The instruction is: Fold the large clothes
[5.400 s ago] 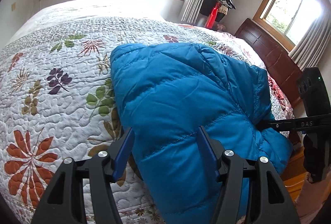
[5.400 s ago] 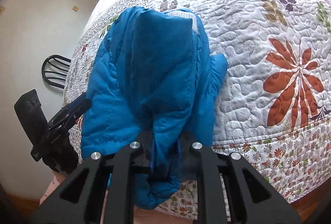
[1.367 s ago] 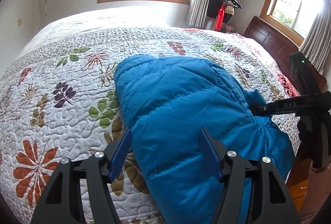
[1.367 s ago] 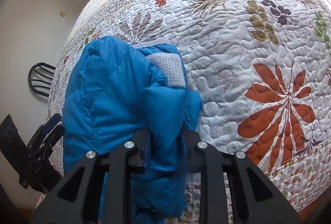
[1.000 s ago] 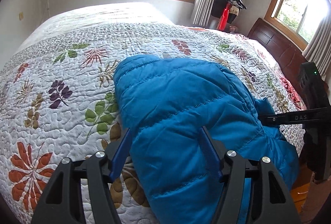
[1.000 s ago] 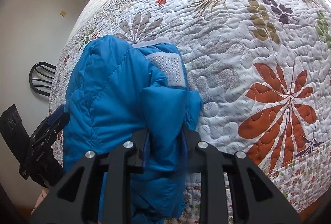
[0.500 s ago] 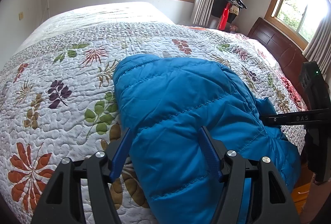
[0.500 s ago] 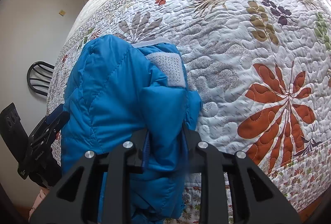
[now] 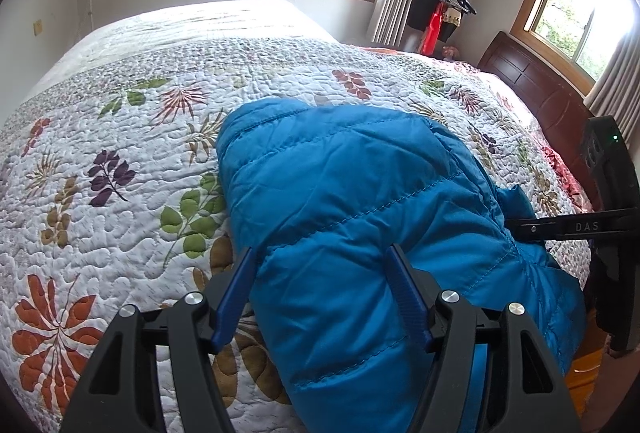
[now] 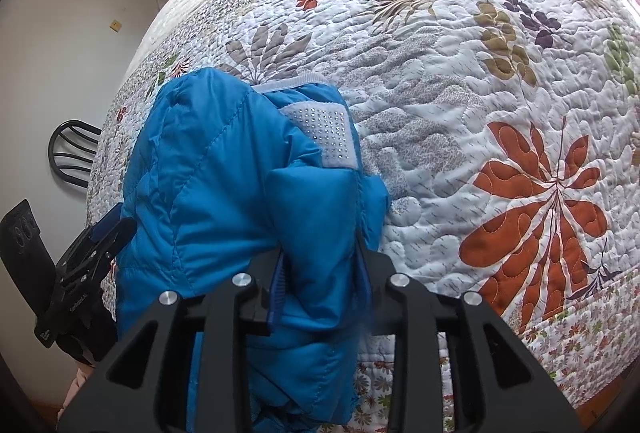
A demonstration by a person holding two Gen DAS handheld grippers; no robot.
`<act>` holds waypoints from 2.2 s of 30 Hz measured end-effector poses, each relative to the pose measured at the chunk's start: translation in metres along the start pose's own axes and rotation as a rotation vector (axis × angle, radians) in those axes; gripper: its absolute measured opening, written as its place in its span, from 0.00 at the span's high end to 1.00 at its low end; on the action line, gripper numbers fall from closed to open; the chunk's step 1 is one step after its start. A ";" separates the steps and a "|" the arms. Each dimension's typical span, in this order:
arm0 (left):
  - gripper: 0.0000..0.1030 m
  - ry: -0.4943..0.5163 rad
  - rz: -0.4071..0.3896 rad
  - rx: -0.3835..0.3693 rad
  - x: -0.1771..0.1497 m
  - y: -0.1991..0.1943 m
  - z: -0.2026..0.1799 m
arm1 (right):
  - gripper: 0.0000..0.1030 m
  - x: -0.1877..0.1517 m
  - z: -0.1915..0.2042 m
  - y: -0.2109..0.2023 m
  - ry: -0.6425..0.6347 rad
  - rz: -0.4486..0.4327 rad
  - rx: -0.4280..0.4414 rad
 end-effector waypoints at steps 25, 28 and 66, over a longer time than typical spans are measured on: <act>0.10 -0.285 0.161 -0.308 -0.016 0.023 0.051 | 0.03 -0.026 0.001 0.026 0.081 0.114 0.299; 0.08 -0.360 0.201 -0.428 -0.024 0.037 0.040 | 0.02 -0.028 0.001 0.034 0.114 0.127 0.361; 0.37 -0.444 0.088 -0.318 0.082 0.102 0.222 | 0.54 0.060 0.119 0.125 0.090 0.069 0.497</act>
Point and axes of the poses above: each gripper's, at about its wrist camera, not at the fingertips, and y roughly the way its jaws point, z to its left, x to its top, the point moved 6 cm from there along y, roughly the way its jaws point, and after that the axes turned 10 degrees about -z, right-handed, at the moved point
